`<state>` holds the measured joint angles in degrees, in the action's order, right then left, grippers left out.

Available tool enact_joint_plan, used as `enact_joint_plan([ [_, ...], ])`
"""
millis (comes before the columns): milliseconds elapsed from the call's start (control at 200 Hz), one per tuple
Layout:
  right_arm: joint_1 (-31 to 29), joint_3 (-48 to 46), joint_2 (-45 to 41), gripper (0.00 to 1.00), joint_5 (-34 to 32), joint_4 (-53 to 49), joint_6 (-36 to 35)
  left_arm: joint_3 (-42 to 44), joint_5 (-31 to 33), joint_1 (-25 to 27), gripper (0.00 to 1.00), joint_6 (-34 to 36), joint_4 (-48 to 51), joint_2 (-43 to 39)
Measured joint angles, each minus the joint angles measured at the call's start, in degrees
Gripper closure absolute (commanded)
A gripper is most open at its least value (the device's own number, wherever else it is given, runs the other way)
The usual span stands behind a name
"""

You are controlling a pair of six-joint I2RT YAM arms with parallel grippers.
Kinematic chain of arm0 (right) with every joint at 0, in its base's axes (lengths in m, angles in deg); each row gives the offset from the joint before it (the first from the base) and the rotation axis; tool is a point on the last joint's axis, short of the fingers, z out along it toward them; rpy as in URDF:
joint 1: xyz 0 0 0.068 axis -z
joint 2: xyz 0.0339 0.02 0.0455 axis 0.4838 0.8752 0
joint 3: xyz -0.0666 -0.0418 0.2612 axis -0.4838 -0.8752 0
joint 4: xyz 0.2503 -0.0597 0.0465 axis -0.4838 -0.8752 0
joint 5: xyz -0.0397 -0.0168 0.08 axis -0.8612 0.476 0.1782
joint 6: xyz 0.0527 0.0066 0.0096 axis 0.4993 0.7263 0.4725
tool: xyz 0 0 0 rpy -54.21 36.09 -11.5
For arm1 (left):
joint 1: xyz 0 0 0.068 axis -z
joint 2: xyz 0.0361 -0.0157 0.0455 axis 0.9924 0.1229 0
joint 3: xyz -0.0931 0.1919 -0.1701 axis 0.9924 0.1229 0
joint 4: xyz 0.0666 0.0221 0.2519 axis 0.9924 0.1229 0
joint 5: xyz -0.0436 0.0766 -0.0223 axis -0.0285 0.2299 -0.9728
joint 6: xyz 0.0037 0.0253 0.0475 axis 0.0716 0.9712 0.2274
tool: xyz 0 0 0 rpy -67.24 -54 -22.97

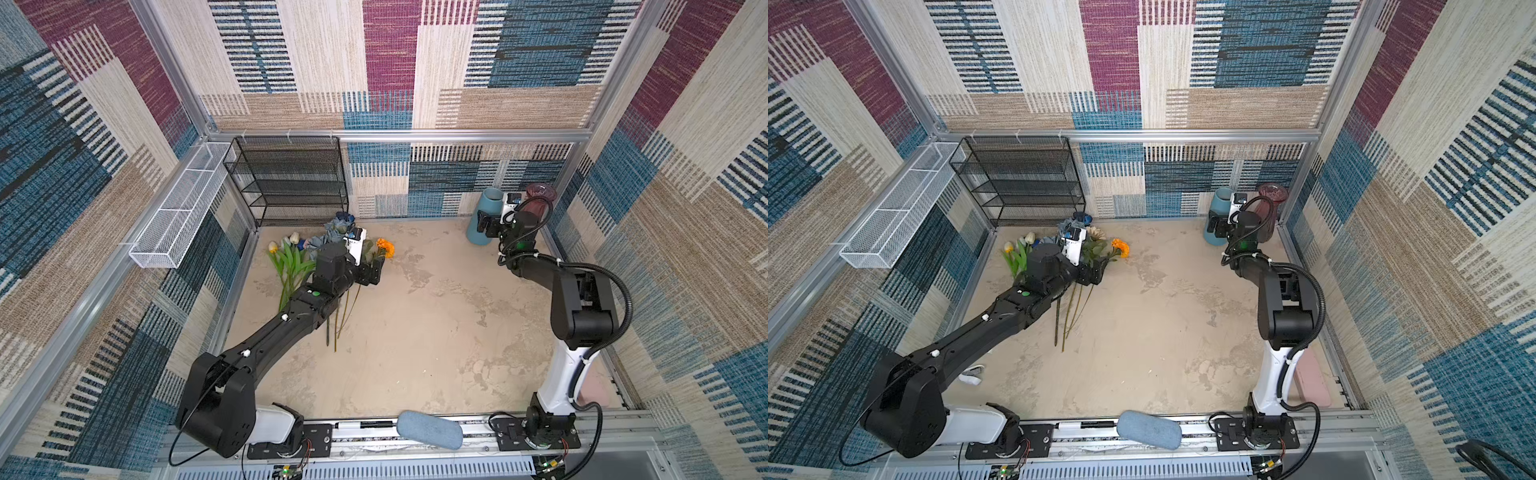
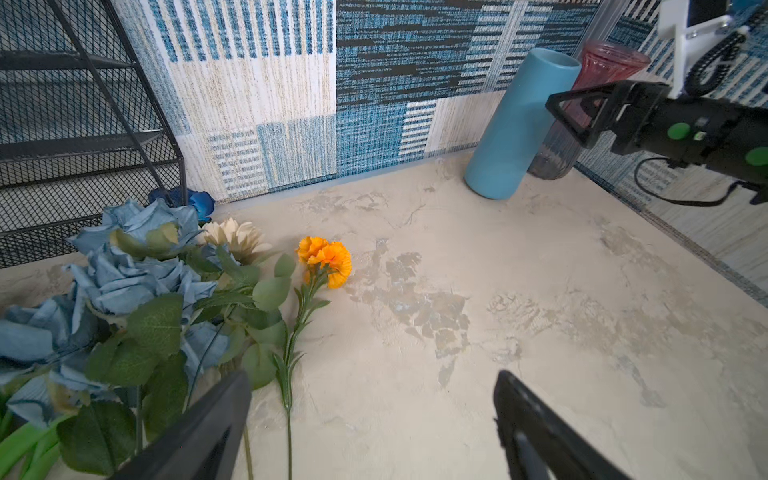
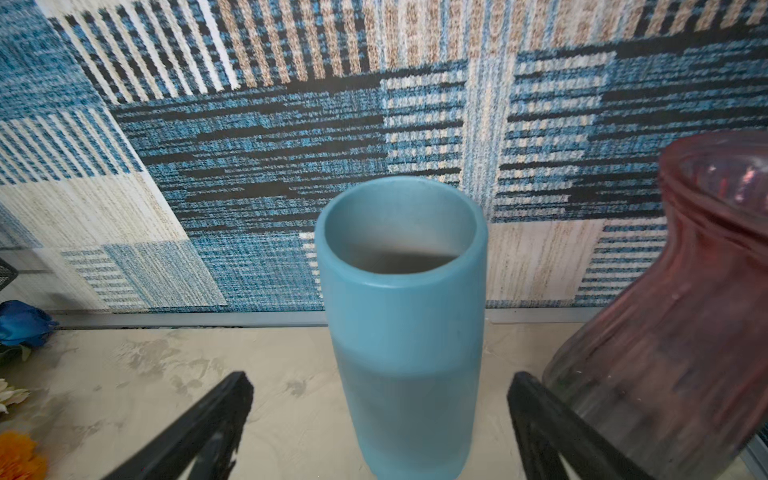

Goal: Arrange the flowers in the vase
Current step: 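Grasp the light-blue vase with the right gripper while the left gripper reaches toward the flowers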

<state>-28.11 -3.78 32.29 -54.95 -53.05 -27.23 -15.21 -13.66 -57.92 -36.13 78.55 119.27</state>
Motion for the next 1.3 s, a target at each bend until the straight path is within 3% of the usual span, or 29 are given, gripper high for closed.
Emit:
enact_joint_plan([
  [576, -0.1, 18.0, 14.8, 0.00, -0.7, -1.3, -3.4, 1.9, 1.4, 0.0, 0.05, 0.7, 0.1, -0.8],
  [681, -0.1, 18.1, 15.3, 0.06, -0.8, -1.3, -4.7, 3.0, 2.3, 0.0, 0.04, 0.9, 0.1, -1.2],
  [1112, 0.0, 11.8, 12.3, 0.49, 3.2, 2.9, -7.0, 5.3, 0.8, 0.0, 0.00, 2.2, -0.9, -1.6],
  [1302, -0.2, 6.4, 8.0, 0.56, 6.4, 2.6, -7.0, 6.8, -1.2, 0.0, 0.00, 2.6, -2.7, -2.1],
])
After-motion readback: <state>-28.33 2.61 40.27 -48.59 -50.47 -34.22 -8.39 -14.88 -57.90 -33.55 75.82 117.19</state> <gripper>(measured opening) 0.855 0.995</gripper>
